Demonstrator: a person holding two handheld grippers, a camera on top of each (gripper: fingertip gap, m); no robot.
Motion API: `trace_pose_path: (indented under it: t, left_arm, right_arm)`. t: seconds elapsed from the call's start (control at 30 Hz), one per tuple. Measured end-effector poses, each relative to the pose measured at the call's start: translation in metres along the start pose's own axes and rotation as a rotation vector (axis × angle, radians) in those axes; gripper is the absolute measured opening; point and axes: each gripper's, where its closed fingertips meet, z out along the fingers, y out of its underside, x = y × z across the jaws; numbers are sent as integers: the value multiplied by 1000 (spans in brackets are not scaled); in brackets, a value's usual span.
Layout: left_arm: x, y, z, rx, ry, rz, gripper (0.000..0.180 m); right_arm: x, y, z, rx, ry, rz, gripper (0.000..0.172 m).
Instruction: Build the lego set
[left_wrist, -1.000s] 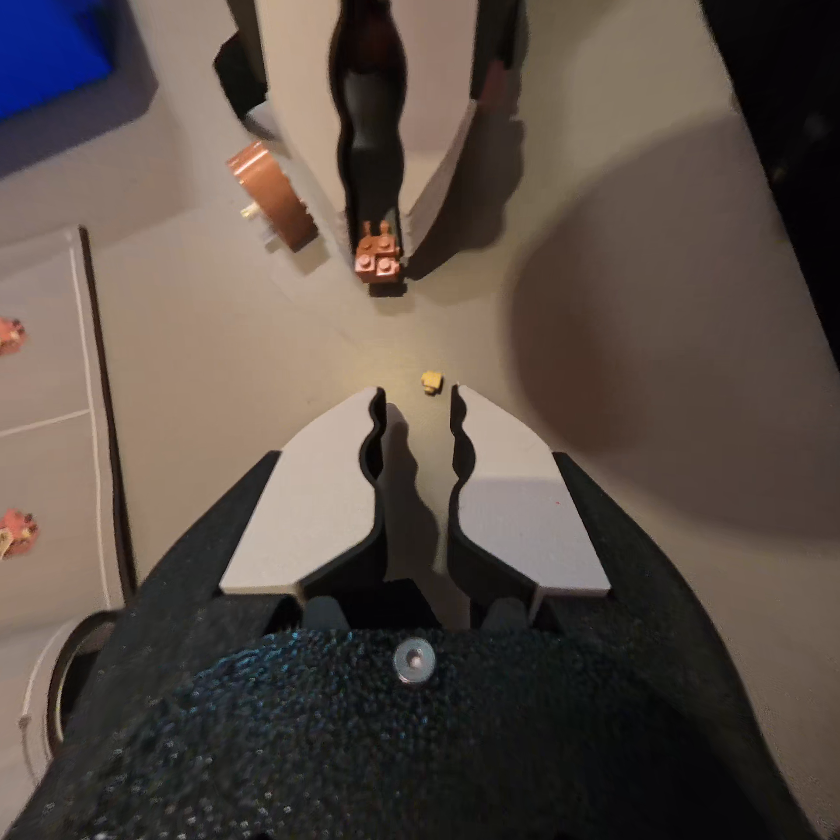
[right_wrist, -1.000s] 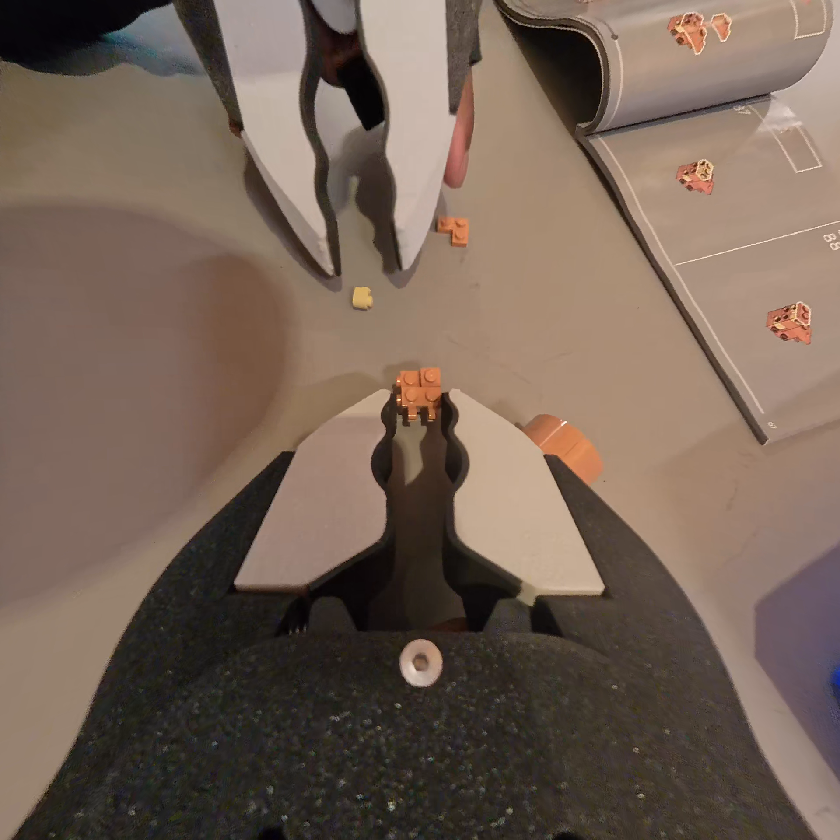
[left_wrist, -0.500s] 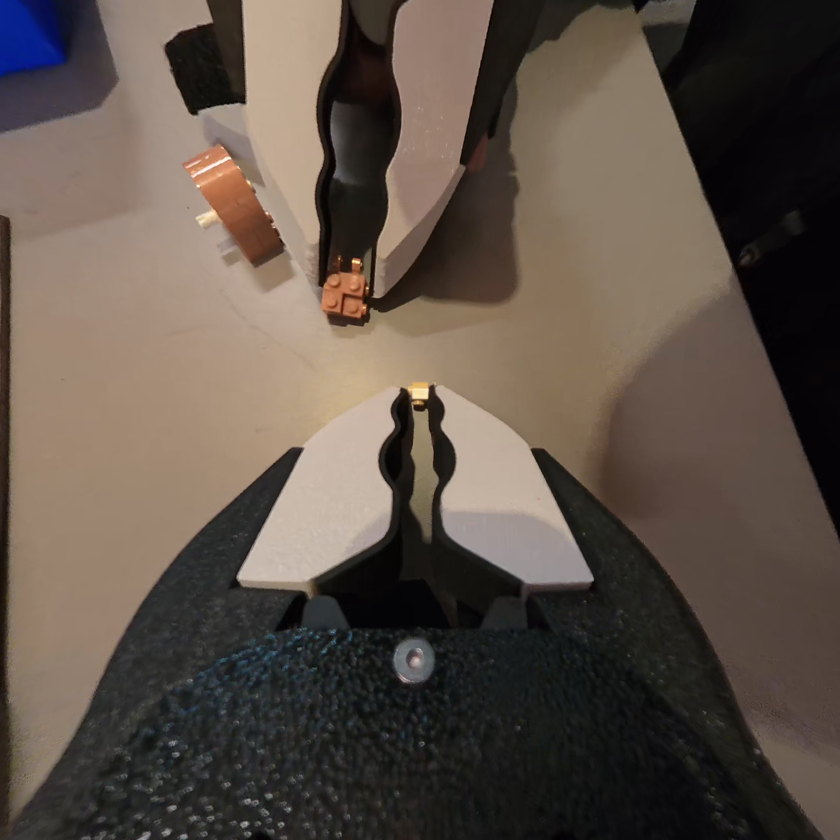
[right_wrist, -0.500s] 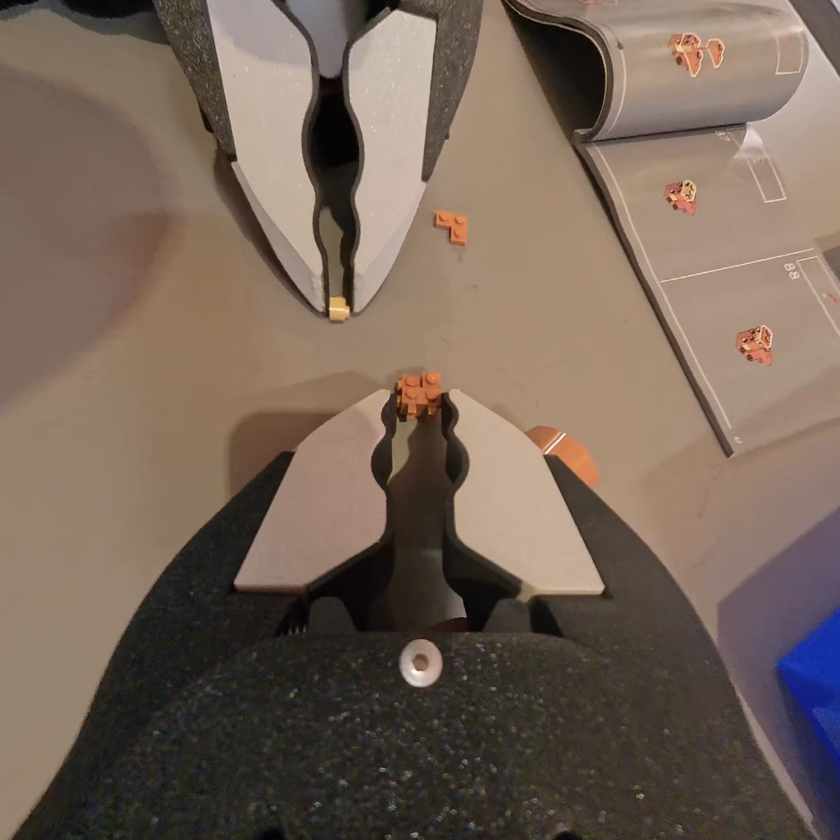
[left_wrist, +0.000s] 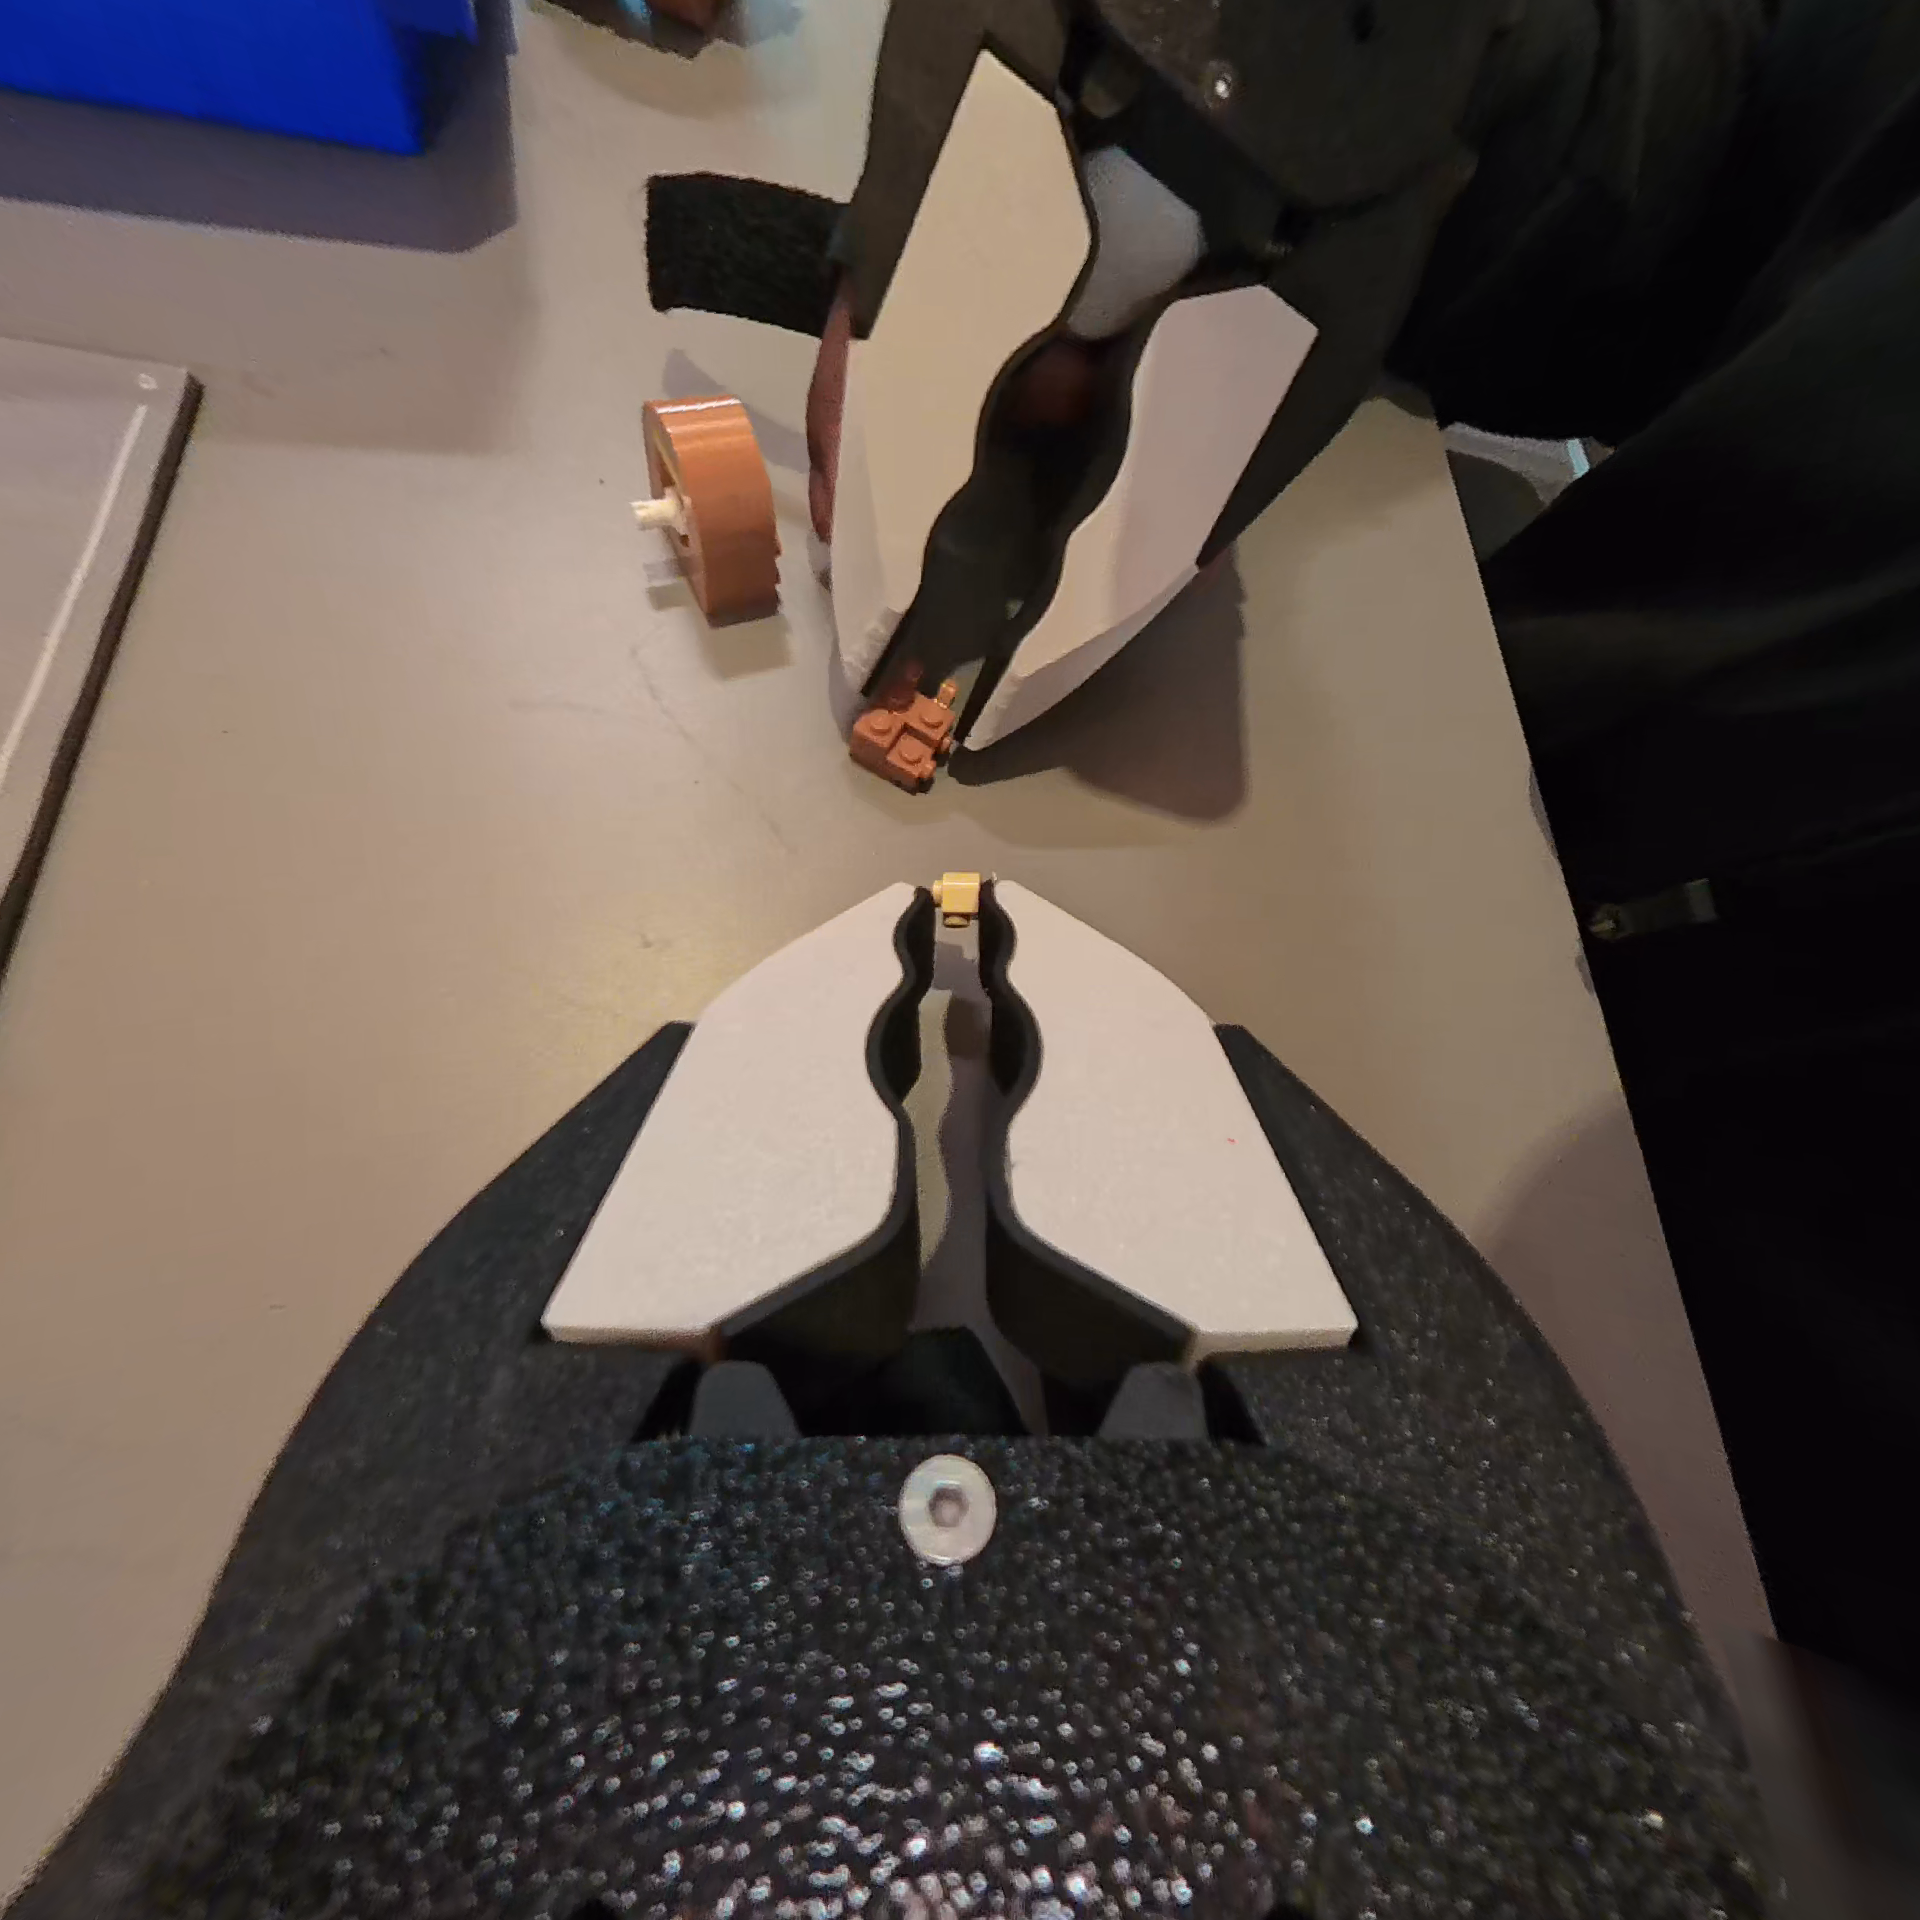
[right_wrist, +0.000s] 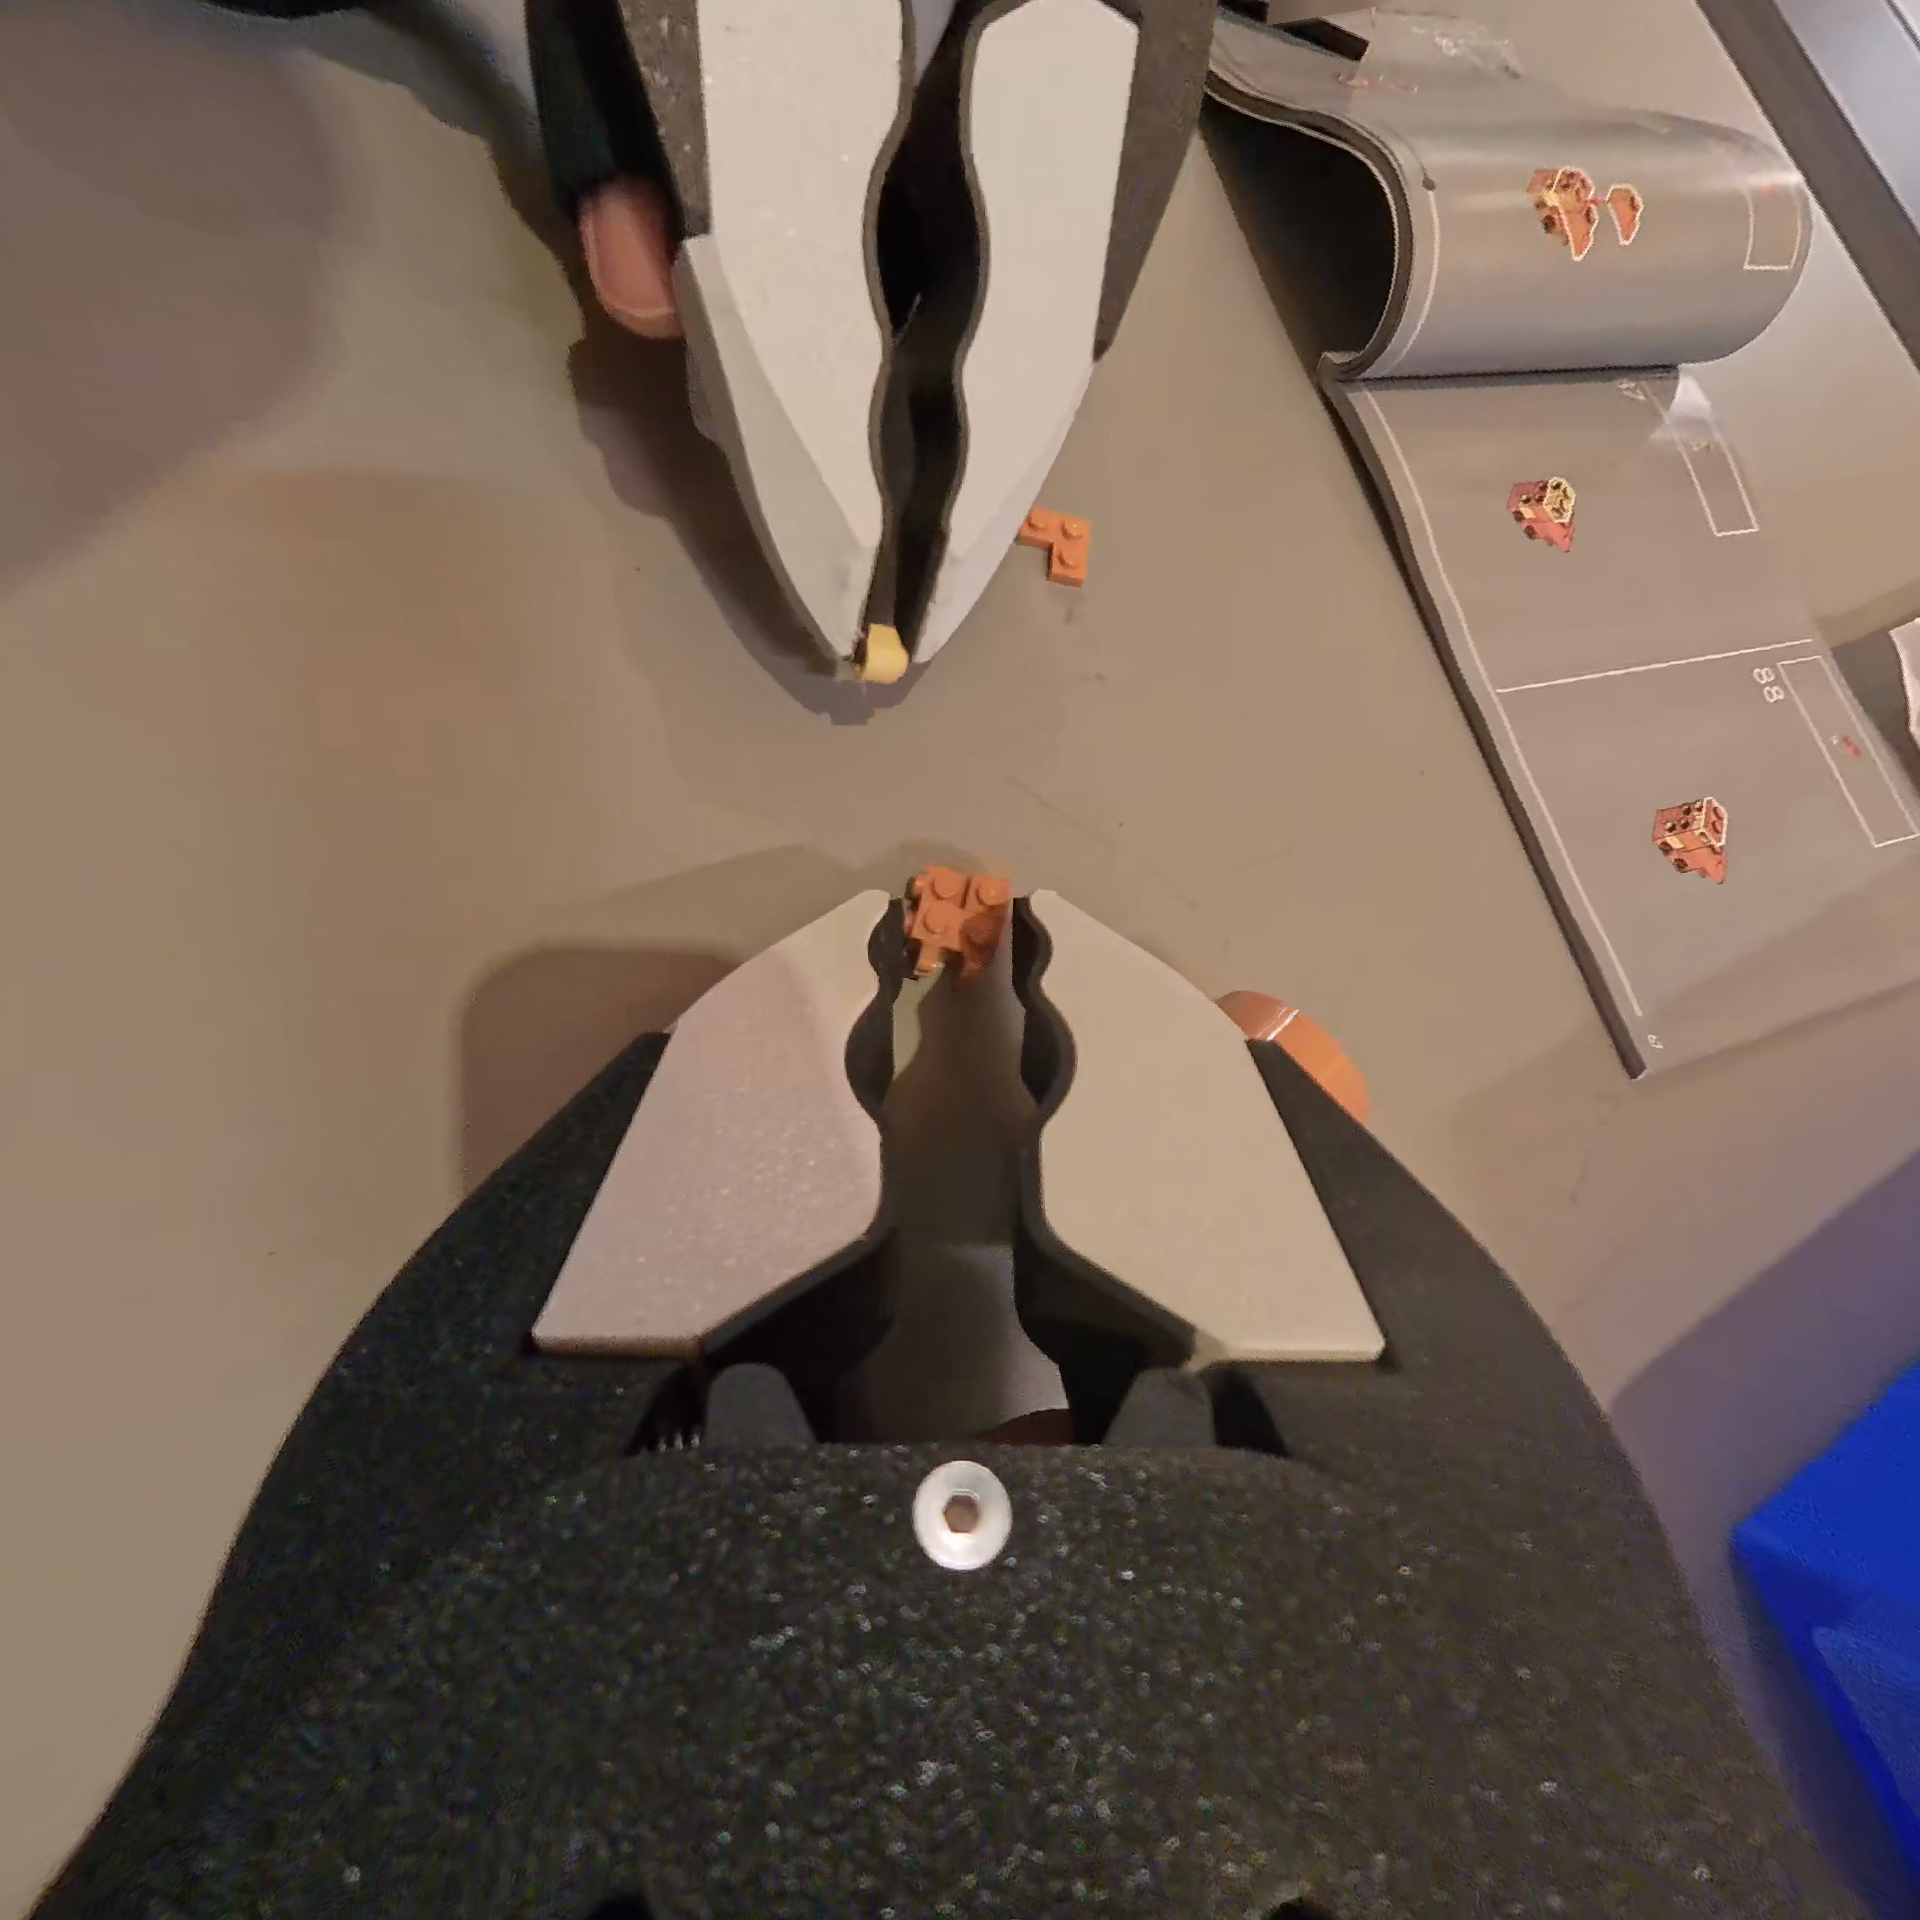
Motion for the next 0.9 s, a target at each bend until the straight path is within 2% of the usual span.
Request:
trace_pose_path:
  t: [0.23, 0.4, 0.63, 0.9]
  left_arm:
    - [-6, -7, -7, 72, 24, -119, 8]
    - [-3, -14, -13, 143, 104, -219, 8]
    - [11, -24, -16, 214, 274, -372, 7]
    - [21, -28, -13, 224, 347, -422, 7]
  right_arm:
    - [-4, -5, -4, 49, -5, -40, 23]
    - [-3, -13, -11, 123, 1, -45, 23]
    - [-13, -43, -12, 250, 18, -192, 23]
    - [-17, -60, -3, 293, 82, -334, 19]
